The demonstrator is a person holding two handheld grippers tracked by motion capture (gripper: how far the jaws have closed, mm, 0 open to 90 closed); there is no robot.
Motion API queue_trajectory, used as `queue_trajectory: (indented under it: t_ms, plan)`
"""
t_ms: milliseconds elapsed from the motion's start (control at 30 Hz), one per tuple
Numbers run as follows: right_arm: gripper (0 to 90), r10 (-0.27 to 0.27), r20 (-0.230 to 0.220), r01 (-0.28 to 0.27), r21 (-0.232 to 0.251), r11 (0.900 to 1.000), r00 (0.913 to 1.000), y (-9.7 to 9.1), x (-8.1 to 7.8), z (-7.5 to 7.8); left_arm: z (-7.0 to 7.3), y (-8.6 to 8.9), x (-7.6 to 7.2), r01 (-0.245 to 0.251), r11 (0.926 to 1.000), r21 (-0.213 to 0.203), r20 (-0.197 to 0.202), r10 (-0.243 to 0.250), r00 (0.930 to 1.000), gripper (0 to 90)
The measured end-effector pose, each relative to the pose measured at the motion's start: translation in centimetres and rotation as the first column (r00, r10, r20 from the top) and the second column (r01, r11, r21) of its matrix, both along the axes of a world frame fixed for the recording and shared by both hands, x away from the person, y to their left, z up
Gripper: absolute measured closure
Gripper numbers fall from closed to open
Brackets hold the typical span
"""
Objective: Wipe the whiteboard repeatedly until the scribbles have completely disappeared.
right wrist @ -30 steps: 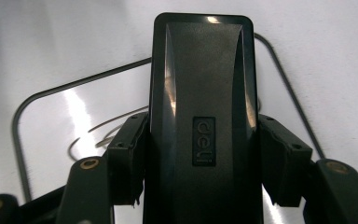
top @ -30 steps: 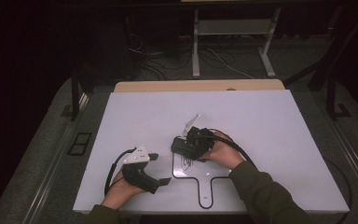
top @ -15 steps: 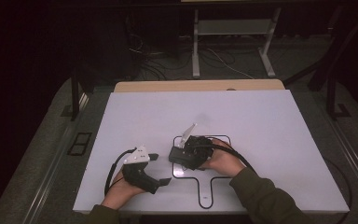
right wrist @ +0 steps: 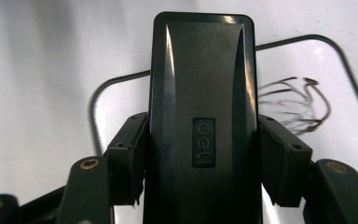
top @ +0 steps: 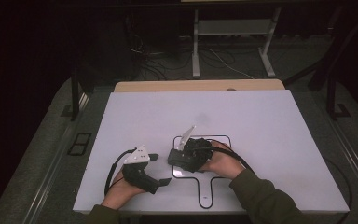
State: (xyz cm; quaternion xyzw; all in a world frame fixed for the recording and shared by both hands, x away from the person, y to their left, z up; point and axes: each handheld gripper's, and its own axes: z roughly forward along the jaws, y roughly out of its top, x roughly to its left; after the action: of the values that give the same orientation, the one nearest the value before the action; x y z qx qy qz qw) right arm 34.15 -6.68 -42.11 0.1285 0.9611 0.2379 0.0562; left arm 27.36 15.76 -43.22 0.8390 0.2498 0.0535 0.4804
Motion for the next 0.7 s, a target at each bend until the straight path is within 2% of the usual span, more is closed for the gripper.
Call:
queue_trajectory:
  t_ms: [367, 700]
  plan:
    - [38.5, -0.075, 0.002, 0.075, 0.004, 0.9972, 0.9972, -0.8, 2.7, 0.0, -0.1, -0.1, 0.0, 0.001, 1.0, -0.001, -0.005, -0.001, 1.0, 0.0]
    - [38.5, -0.135, -0.007, 0.135, -0.004, 0.9908, 0.9908, -1.4, 5.1, 0.0, -0.1, 0.0, 0.0, 0.002, 1.0, 0.001, -0.004, -0.002, 1.0, 0.0]
